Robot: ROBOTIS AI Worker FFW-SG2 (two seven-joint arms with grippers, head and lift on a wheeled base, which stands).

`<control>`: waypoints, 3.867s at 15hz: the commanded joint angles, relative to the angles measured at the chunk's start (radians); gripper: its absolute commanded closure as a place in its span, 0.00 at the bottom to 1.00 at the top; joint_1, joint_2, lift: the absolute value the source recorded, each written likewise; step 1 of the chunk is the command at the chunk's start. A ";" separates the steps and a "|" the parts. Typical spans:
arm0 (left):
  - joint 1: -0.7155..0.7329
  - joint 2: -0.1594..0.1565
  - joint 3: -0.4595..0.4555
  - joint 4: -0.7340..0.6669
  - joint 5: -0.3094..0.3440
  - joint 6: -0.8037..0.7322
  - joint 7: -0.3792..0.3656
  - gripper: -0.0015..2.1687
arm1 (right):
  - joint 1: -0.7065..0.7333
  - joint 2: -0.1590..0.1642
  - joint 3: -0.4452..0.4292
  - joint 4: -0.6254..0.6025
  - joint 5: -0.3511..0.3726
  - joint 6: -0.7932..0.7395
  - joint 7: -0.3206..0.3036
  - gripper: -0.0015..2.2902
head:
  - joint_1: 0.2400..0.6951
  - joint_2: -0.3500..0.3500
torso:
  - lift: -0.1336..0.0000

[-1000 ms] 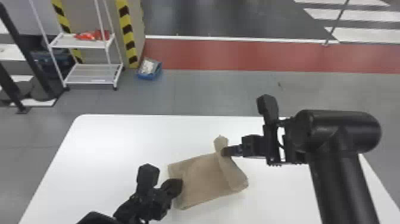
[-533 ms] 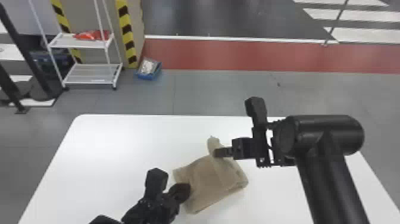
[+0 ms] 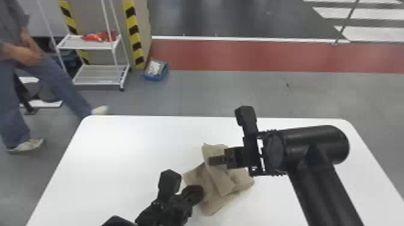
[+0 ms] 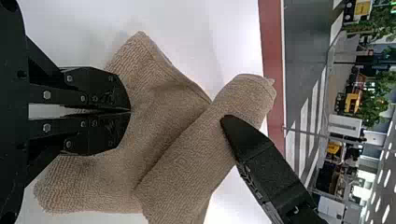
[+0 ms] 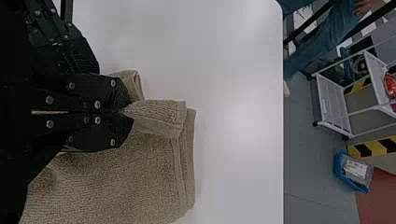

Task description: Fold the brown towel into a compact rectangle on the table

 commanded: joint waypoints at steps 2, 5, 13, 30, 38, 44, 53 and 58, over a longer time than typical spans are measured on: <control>-0.005 0.001 0.000 0.000 -0.002 0.000 0.000 0.49 | 0.010 0.001 0.004 0.011 -0.002 -0.001 0.000 0.64 | 1.00 0.47 | 1.00; -0.006 0.001 0.000 0.000 -0.003 0.000 0.000 0.49 | 0.001 0.001 0.033 0.023 -0.018 0.005 -0.004 0.64 | 1.00 0.47 | 1.00; -0.009 -0.005 -0.014 0.005 -0.003 -0.003 0.002 0.49 | 0.010 0.001 0.052 0.065 -0.089 -0.022 0.022 0.00 | 1.00 0.50 | 1.00; 0.209 0.056 0.125 -0.339 0.011 0.095 0.000 0.49 | 0.527 0.001 -0.243 -0.483 -0.155 0.011 0.138 0.47 | 1.00 0.55 | 1.00; 0.230 0.058 0.207 -0.365 0.026 -0.015 -0.003 0.49 | 0.556 0.001 -0.366 -0.337 0.061 -0.317 0.163 0.83 | 1.00 0.38 | 1.00; 0.227 0.058 0.207 -0.359 0.026 -0.015 -0.003 0.49 | 0.421 0.001 -0.375 -0.123 0.069 -0.397 0.209 0.83 | 1.00 0.36 | 1.00; 0.235 0.075 0.239 -0.365 0.057 -0.015 -0.043 0.49 | 0.031 0.001 -0.290 0.279 0.112 -0.440 0.164 0.83 | 1.00 0.41 | 1.00; 0.241 0.087 0.273 -0.356 0.080 -0.031 -0.055 0.49 | 0.060 0.001 -0.284 0.111 0.057 -0.182 0.204 0.82 | 1.00 0.50 | 1.00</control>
